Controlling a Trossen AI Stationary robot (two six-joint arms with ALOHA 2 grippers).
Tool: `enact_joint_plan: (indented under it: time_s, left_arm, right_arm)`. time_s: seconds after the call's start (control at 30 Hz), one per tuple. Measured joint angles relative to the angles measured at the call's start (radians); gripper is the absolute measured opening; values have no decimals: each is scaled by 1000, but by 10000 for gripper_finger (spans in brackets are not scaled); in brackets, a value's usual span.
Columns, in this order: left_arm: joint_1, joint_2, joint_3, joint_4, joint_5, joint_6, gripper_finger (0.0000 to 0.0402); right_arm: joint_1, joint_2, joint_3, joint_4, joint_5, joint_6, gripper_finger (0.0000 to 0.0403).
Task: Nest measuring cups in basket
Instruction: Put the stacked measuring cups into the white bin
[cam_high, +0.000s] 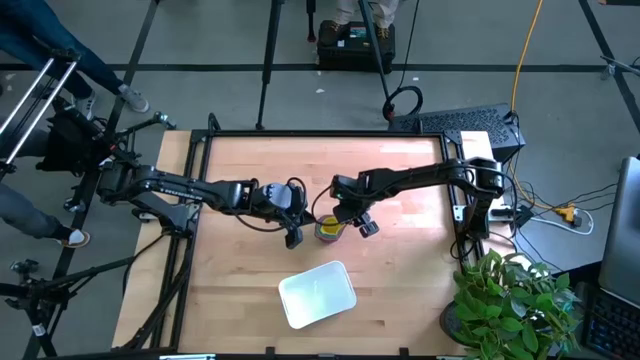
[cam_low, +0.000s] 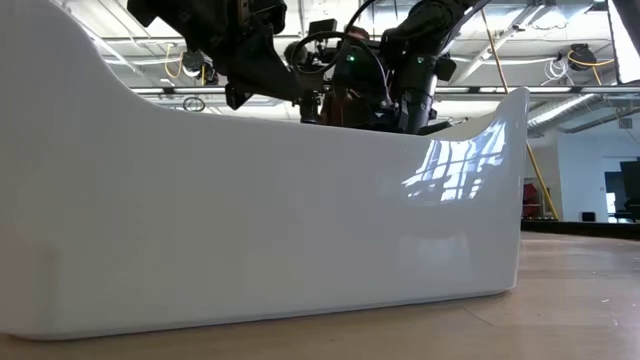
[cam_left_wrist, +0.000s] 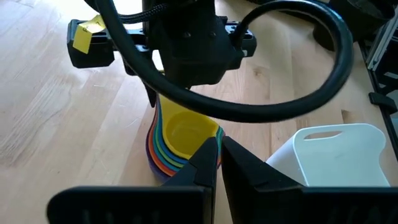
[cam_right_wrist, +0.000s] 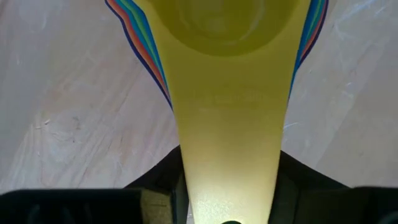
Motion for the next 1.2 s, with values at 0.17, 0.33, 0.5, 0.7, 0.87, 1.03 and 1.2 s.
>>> enact_joint_plan:
  time_s: [0.17,0.33,0.5,0.7,0.87,1.03,1.2]
  left_arm:
    - [0,-8,0,-24,-3,4,24]
    - [0,-54,0,-122,-55,-11,24]
    - [0,-122,0,-200,-107,-18,24]
    - [-1,-182,3,-276,-165,-25,24]
    - [-2,-211,3,-352,-203,-28,24]
    - [-2,-255,-20,-374,-227,-17,24]
    - [6,-340,-145,-296,-232,11,24]
  right_arm:
    - [1,-3,0,-3,1,12,128]
    - [-3,-13,0,-6,4,17,128]
    - [-3,-14,-1,-13,8,17,128]
    - [-8,-44,-2,-13,27,20,128]
    - [-17,-88,-2,-20,25,30,128]
    - [-23,-130,-1,-16,12,43,128]
    - [-21,-157,-1,-12,-42,76,128]
